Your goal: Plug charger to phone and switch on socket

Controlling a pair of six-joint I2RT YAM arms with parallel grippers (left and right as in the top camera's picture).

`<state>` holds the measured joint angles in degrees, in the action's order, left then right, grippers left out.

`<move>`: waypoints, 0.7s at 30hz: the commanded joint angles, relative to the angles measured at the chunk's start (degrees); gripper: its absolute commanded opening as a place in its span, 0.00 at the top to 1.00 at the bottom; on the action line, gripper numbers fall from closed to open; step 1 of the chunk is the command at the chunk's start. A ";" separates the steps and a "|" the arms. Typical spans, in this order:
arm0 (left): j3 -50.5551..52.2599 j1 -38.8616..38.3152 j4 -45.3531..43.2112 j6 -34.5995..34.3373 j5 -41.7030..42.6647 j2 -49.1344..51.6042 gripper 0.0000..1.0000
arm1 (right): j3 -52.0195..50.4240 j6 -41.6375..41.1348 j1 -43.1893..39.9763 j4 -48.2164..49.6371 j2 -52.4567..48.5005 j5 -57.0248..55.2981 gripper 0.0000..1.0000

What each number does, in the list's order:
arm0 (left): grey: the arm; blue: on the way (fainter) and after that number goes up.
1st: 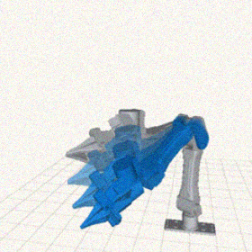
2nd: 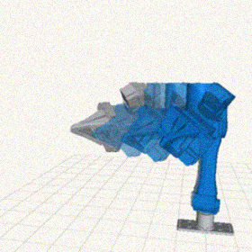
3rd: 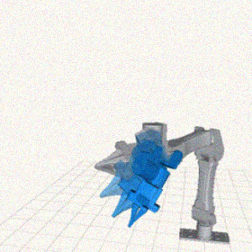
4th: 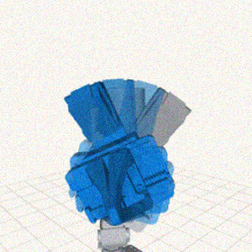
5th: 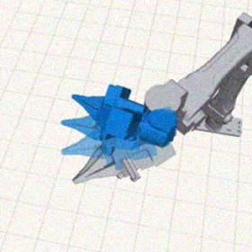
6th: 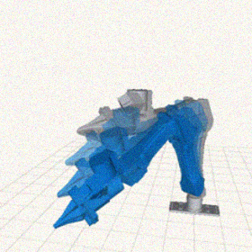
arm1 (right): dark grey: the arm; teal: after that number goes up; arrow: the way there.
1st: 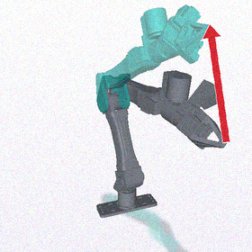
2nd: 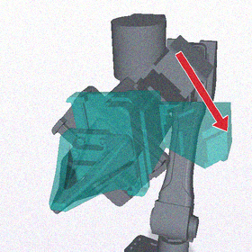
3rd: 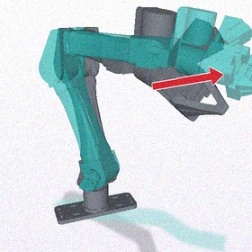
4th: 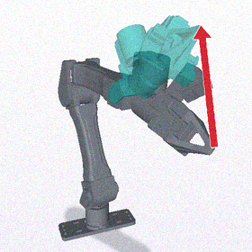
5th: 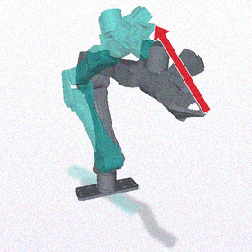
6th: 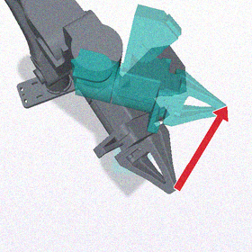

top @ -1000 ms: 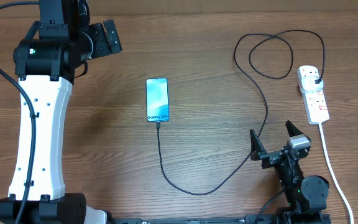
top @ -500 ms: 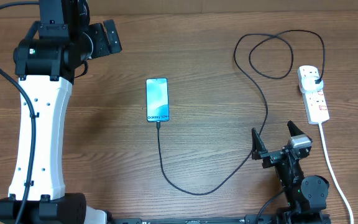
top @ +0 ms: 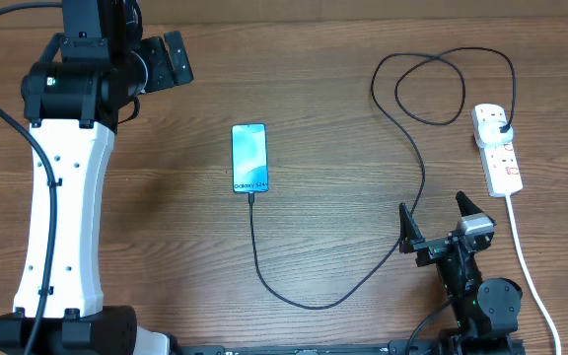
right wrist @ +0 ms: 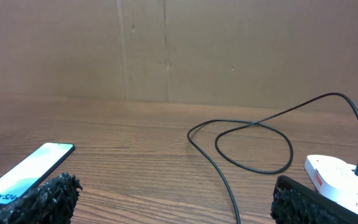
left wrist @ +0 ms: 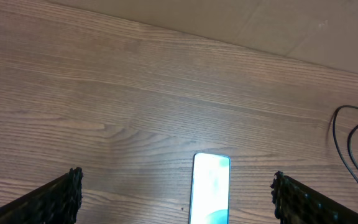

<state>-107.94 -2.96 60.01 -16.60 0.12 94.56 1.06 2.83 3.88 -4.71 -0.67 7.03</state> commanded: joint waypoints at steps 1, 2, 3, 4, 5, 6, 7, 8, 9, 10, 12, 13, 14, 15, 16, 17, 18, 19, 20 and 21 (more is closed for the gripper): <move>0.11 -0.07 -0.04 -0.76 -0.70 0.20 0.00 | -0.57 0.04 0.02 0.31 0.50 -0.55 0.00; 0.11 -0.07 -0.02 -0.48 -0.81 0.20 0.00 | -0.57 0.04 0.02 0.31 0.50 -0.55 0.00; 0.11 -0.07 0.24 0.17 -0.79 0.20 0.00 | -0.57 0.04 0.02 0.31 0.50 -0.55 0.00; 0.11 -0.07 0.59 0.26 -0.76 0.20 0.00 | -0.57 0.04 0.02 0.31 0.50 -0.55 0.00; 0.11 -0.04 2.12 0.31 -0.76 0.20 0.00 | -0.57 0.04 0.02 0.31 0.50 -0.55 0.00; 0.11 -0.04 3.43 0.31 -0.79 0.20 0.00 | -0.57 0.04 0.02 0.31 0.50 -0.55 0.00; 0.11 -0.04 4.98 0.33 -1.03 0.26 0.00 | -0.57 0.04 0.02 0.31 0.50 -0.55 0.00; 0.11 -0.04 6.80 0.28 -1.68 0.26 0.00 | -0.57 0.04 0.02 0.31 0.50 -0.55 0.00; 0.11 -0.04 7.32 0.28 -1.64 0.20 0.00 | -0.57 0.04 0.02 0.31 0.50 -0.55 0.00; 0.20 -0.04 8.50 0.28 -1.64 -0.17 0.00 | -0.57 0.04 0.02 0.31 0.50 -0.55 0.00; 1.40 -0.07 10.67 0.28 -1.66 -1.68 0.00 | -0.57 0.04 0.02 0.31 0.50 -0.55 0.00; 2.60 -0.04 10.69 0.26 -1.64 -2.78 0.00 | -0.57 0.04 0.02 0.31 0.50 -0.55 0.00; 6.56 -0.04 9.92 0.24 -1.66 -6.01 0.00 | -0.57 0.04 0.02 0.31 0.50 -0.55 0.00; 11.23 -0.04 7.67 0.24 -1.68 -9.35 0.00 | -0.57 0.04 0.02 0.31 0.50 -0.55 0.00; 15.63 -0.04 4.79 0.26 -1.73 -12.37 0.00 | -0.57 0.04 0.02 0.31 0.50 -0.55 0.00; 19.47 -0.04 2.27 0.28 -2.05 -15.04 0.00 | -0.57 0.04 0.02 0.31 0.50 -0.55 0.00; 25.68 -0.04 -0.52 0.28 -3.32 -19.91 0.00 | -0.57 0.04 0.02 0.31 0.50 -0.55 0.00; 30.18 -0.04 -0.59 0.31 -3.72 -24.13 0.00 | -0.57 0.04 0.02 0.31 0.50 -0.55 0.00; 33.16 -0.04 -0.50 0.31 -3.78 -27.21 0.00 | -0.57 0.04 0.02 0.31 0.50 -0.55 0.00; 39.91 -0.04 -0.81 0.31 -5.53 -35.47 0.00 | -0.57 0.04 0.02 0.31 0.50 -0.55 0.00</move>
<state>-76.66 -2.96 60.07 -16.56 -2.39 69.41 1.06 2.81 3.86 -4.60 -0.58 7.03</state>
